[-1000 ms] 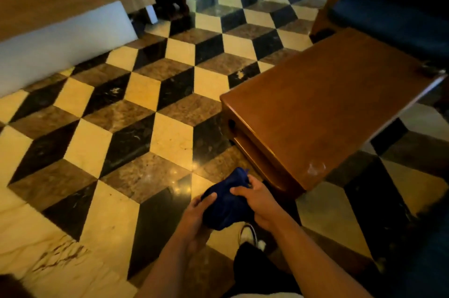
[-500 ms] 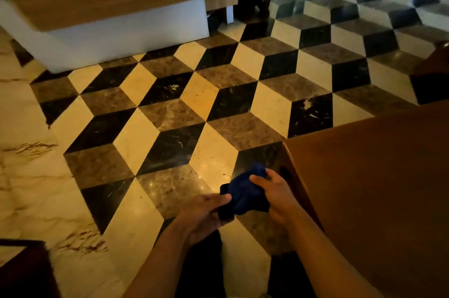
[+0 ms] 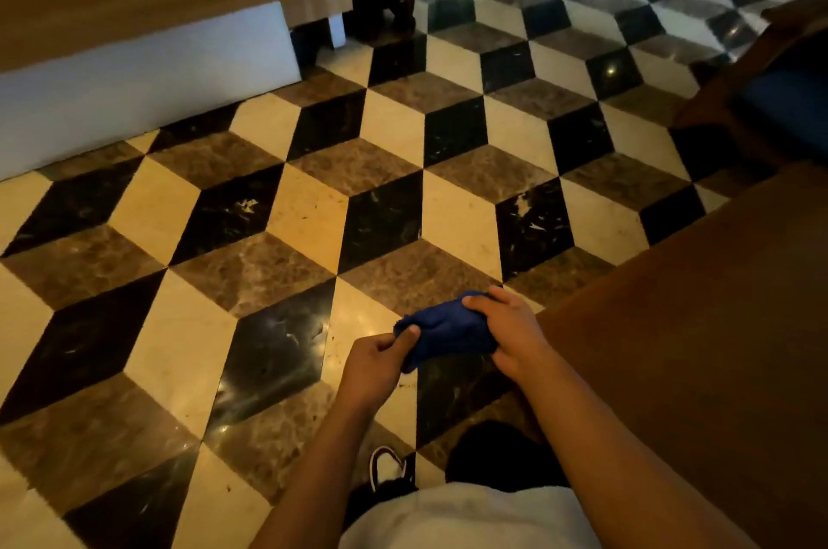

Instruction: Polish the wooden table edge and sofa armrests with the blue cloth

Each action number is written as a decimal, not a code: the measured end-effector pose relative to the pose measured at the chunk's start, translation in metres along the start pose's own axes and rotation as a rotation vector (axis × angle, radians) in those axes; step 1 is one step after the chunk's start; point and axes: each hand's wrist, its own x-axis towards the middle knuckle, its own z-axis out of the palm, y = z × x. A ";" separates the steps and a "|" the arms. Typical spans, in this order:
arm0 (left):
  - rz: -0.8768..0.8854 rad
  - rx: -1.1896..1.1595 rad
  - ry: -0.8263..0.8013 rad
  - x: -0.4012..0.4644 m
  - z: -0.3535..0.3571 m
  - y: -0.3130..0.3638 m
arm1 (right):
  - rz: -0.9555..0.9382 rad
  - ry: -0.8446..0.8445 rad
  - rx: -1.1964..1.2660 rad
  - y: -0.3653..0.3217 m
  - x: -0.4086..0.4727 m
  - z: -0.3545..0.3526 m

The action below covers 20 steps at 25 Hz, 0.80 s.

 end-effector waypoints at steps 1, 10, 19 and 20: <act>0.087 0.115 0.024 0.018 -0.001 0.013 | 0.018 0.028 -0.004 -0.010 0.015 0.005; 0.415 0.243 0.080 0.205 0.031 0.159 | 0.158 0.002 0.305 -0.120 0.180 0.034; -0.036 -0.392 -0.207 0.376 0.133 0.362 | 0.084 -0.067 0.170 -0.287 0.324 0.014; -0.062 -0.422 -0.268 0.392 0.146 0.376 | 0.070 -0.102 0.217 -0.301 0.336 0.009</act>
